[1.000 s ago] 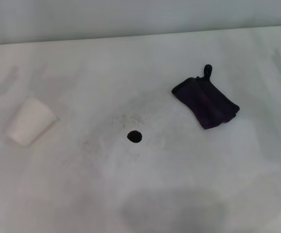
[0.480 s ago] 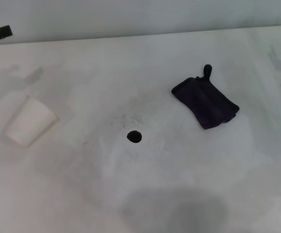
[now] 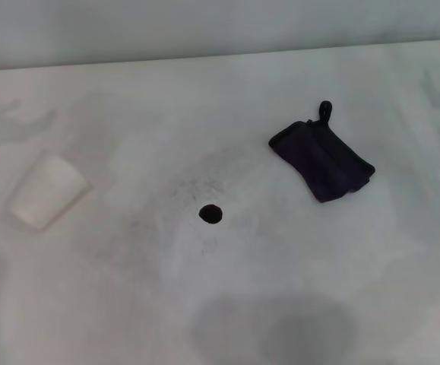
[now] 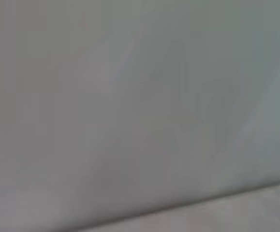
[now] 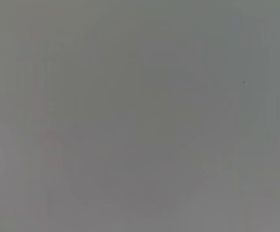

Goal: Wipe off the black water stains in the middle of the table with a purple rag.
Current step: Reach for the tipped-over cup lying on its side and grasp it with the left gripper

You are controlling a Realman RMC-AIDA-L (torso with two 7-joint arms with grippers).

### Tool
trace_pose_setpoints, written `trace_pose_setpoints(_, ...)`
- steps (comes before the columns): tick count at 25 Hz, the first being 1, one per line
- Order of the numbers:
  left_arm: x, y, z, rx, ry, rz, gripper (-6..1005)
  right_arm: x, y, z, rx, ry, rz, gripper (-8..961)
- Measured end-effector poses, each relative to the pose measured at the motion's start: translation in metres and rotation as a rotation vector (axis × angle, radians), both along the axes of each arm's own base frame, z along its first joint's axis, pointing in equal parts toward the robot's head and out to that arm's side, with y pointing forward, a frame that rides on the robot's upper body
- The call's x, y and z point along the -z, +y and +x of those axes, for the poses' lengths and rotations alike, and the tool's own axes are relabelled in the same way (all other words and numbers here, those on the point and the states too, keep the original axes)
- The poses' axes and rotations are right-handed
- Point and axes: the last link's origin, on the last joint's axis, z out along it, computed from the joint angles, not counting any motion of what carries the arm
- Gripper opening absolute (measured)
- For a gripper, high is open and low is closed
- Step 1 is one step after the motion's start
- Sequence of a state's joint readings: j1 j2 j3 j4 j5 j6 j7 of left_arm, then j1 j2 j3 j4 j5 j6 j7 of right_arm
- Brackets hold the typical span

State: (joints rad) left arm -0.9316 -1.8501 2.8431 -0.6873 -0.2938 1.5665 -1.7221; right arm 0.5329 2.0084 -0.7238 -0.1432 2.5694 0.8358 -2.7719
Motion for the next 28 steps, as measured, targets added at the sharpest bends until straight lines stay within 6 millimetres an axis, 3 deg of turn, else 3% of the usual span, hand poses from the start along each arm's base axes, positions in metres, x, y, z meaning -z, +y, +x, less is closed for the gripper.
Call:
trace_pose_setpoints(3,-0.002,0.000,-0.001,-0.030,0.050,-0.040,878,-0.003,0.002,0.000,0.002,-0.002,0.009,874)
trace_pose_setpoints(12,0.002,-0.004,0.022,0.015,0.186,-0.223,877,-0.007,0.008,0.000,0.020,-0.014,0.006,874)
trace_pose_setpoints(28,0.000,-0.015,0.018,0.069,0.336,-0.298,877,-0.015,0.006,0.004,0.048,0.021,0.062,874)
